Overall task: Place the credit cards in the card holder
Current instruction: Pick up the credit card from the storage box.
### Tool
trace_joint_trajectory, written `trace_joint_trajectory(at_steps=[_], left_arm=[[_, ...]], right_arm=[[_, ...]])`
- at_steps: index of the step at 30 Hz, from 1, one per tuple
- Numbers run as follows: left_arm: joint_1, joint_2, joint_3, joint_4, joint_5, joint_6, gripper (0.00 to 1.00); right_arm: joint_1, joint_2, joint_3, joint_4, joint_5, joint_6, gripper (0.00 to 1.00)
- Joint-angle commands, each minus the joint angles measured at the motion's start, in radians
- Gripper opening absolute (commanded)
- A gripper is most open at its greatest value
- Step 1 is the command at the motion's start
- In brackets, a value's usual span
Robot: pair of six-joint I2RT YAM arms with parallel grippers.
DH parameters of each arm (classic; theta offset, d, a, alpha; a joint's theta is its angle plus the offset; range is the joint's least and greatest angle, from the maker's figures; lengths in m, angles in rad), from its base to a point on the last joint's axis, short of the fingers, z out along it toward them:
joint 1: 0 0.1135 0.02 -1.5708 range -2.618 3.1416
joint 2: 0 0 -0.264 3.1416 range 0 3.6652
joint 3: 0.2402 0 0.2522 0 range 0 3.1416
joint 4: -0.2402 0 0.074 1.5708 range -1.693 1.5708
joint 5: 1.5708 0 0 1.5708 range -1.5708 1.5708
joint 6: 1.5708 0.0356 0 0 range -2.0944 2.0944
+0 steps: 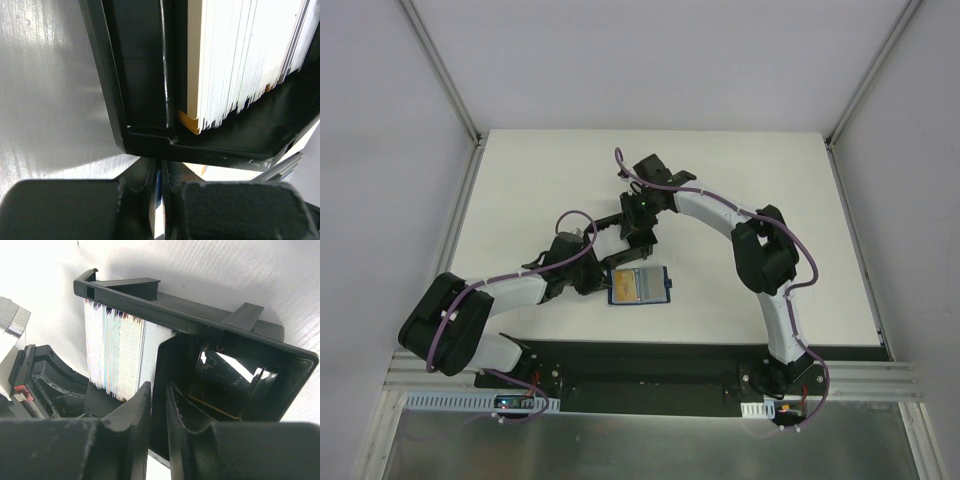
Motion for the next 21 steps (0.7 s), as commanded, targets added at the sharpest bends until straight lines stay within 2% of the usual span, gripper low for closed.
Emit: trace_joint_trajectory(at_steps=[1,12,21], left_arm=[[0.013,0.022,0.007,-0.029,-0.019,0.034,0.0],[0.013,0.015,-0.001,-0.031,-0.014,0.036,0.0],[0.013,-0.016,-0.036,-0.023,0.004,0.026,0.0]], right_arm=[[0.004,-0.068,0.003,-0.002,-0.01,0.011,0.17],[0.009,-0.082,0.026,-0.065,0.144,-0.029,0.0],[0.056,-0.199,-0.003,-0.029,0.344,-0.095,0.0]])
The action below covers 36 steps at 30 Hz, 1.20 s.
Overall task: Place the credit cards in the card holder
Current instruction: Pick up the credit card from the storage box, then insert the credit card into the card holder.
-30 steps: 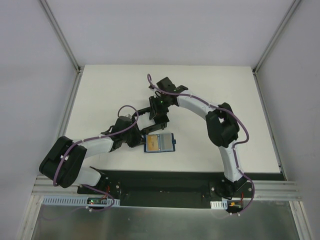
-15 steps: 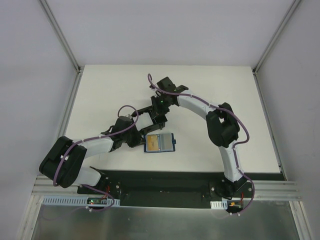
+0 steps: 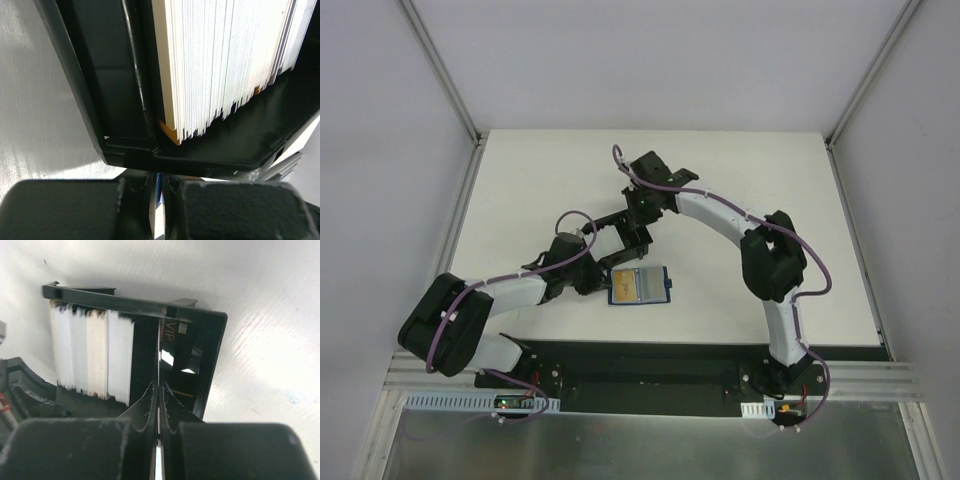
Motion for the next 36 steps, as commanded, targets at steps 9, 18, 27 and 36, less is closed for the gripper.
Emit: trace_joint_trajectory(at_steps=[9,18,27,36], left_arm=[[0.011,-0.094,-0.087,-0.025,0.036,0.012,0.0],[0.004,-0.218,-0.136,-0.028,0.088,-0.034,0.0],[-0.031,-0.427,-0.099,-0.106,0.118,-0.06,0.0],[-0.291,-0.349,0.134,-0.341,-0.126,-0.015,0.0]], right_arm=[[0.056,-0.42,-0.254,0.087,0.244,0.016,0.0],[0.114,-0.738,-0.677,0.278,0.166,0.266,0.0],[0.223,-0.692,-0.833,0.392,0.245,0.461,0.0],[0.272,-0.548,-0.837,0.311,0.407,0.543,0.0]])
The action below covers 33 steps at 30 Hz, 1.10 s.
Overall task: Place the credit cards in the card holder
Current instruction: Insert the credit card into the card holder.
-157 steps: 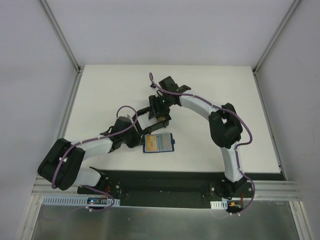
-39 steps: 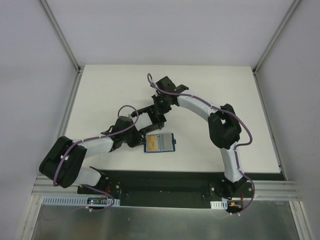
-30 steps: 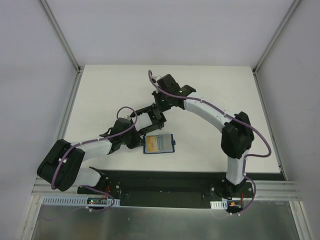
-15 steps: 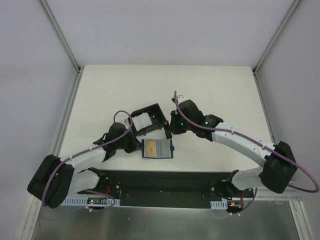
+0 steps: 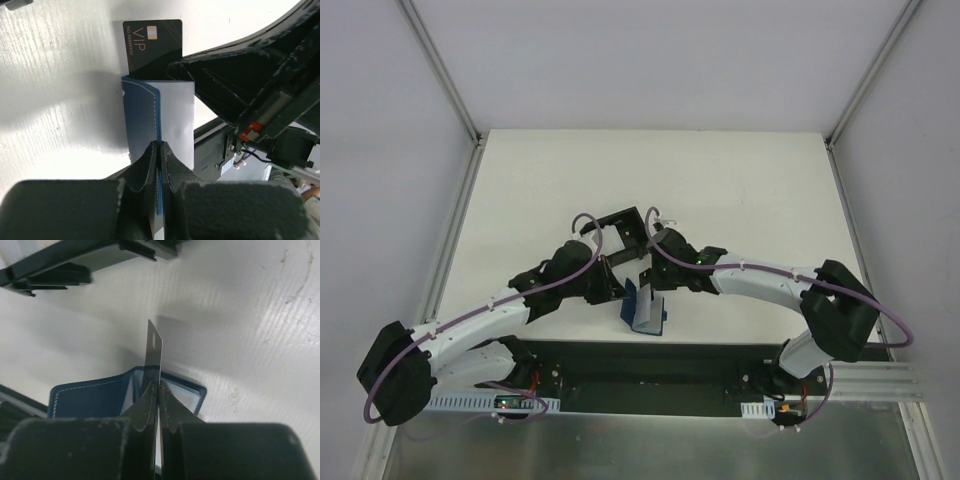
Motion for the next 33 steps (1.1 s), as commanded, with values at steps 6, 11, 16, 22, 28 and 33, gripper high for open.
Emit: trace_joint_trajectory(at_steps=[6,11,16,22,28,33], left_arm=[[-0.059,0.077,0.109,-0.099,-0.166,0.026,0.0],[-0.059,0.083,0.05,-0.114,-0.211,-0.018,0.0],[-0.059,0.071,0.011,-0.113,-0.247,-0.038,0.0],[-0.058,0.091,-0.045,-0.11,-0.269,-0.102,0.0],[-0.058,0.068,-0.086,-0.099,-0.281,-0.124,0.0],[-0.061,0.074,-0.111,-0.088,-0.278,-0.141,0.0]], right_arm=[[0.028,-0.066,-0.052,-0.063,0.203,0.058,0.0],[0.002,-0.213,-0.072,-0.147,0.27,0.025,0.0],[0.002,-0.309,-0.141,-0.135,0.222,0.079,0.0],[0.032,-0.315,-0.253,0.049,0.094,0.206,0.0],[0.051,-0.31,-0.281,0.094,0.108,0.226,0.0],[0.052,-0.364,-0.273,0.083,0.138,0.199,0.01]])
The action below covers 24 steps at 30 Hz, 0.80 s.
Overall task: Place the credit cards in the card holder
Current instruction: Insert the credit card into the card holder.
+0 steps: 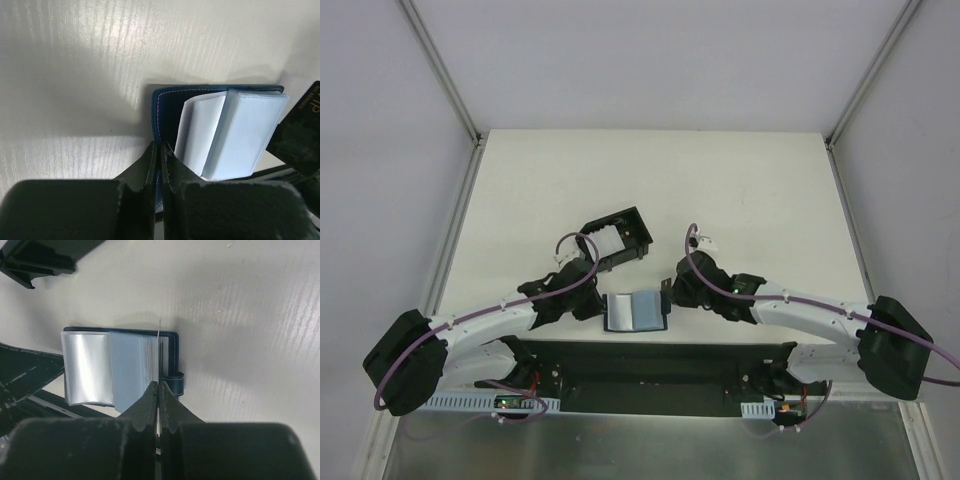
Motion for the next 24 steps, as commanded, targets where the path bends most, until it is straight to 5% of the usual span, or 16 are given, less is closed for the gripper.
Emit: trace_joint_trajectory(at_steps=[1,24], left_arm=[[-0.01,-0.009,-0.024,0.004,-0.033,-0.025,0.0],[-0.009,0.023,-0.023,0.033,-0.015,-0.017,0.0]], right_arm=[[0.007,-0.063,0.012,0.035,0.026,0.005,0.0],[0.025,0.055,0.037,0.09,-0.045,-0.012,0.0]])
